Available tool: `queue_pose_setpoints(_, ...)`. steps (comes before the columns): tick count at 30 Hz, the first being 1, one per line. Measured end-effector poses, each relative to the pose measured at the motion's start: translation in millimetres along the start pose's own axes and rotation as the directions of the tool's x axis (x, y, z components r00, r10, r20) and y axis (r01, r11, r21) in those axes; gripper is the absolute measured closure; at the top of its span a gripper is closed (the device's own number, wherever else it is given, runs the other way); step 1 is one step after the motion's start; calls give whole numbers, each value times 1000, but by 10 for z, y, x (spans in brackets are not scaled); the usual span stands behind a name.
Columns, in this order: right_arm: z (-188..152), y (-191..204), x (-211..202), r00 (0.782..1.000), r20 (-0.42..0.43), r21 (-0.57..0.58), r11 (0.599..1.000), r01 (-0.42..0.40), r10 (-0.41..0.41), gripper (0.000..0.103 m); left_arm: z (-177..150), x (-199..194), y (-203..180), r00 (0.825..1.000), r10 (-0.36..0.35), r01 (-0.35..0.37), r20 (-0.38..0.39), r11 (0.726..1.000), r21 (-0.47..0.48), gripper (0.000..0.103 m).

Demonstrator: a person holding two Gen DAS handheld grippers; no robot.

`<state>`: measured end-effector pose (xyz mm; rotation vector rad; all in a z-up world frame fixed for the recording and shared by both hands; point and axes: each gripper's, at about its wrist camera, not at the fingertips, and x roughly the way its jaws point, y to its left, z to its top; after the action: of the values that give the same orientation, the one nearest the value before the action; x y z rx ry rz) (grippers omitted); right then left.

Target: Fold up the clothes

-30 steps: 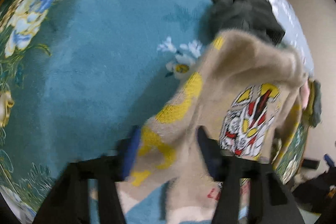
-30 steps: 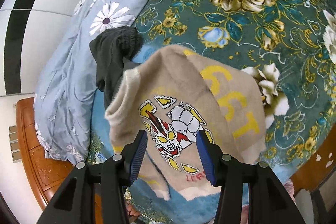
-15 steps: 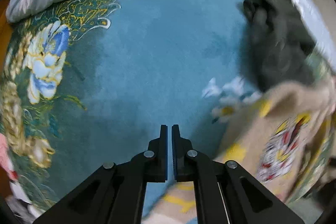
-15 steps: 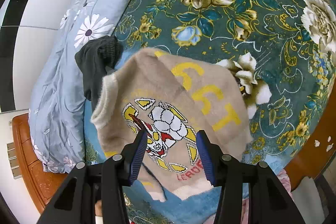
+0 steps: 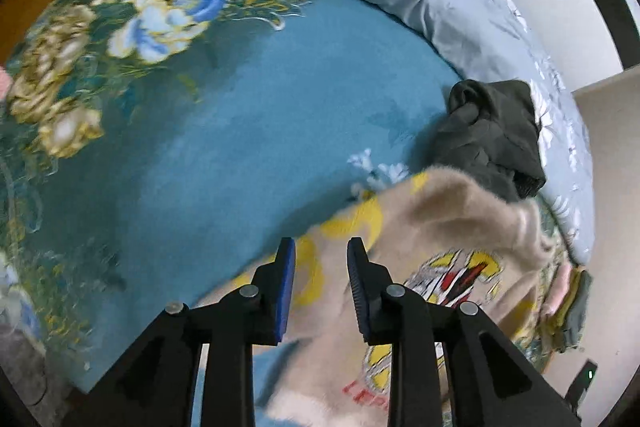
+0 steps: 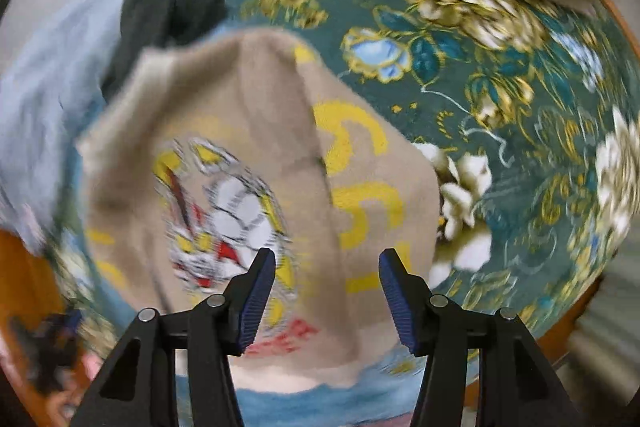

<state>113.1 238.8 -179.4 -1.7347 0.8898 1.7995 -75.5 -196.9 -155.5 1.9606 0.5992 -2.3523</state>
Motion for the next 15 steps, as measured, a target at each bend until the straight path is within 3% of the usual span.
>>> queue_pose_setpoints(4,76,18,402,998,-53,-102,995,20,-25,45,-194,-247,-13,995,95,-95,19,995,14,73)
queue_pose_setpoints(6,107,0,547,997,-62,-144,989,41,-50,45,-271,-359,-24,990,136,-136,36,991,10,66)
queue_pose_setpoints(11,165,-183,715,993,-79,-200,977,70,-87,48,-464,-502,-134,985,163,-161,49,986,-41,64)
queue_pose_setpoints(15,209,-405,590,995,-65,-254,965,58,-77,83,-609,-471,-330,986,164,-163,32,986,-47,64)
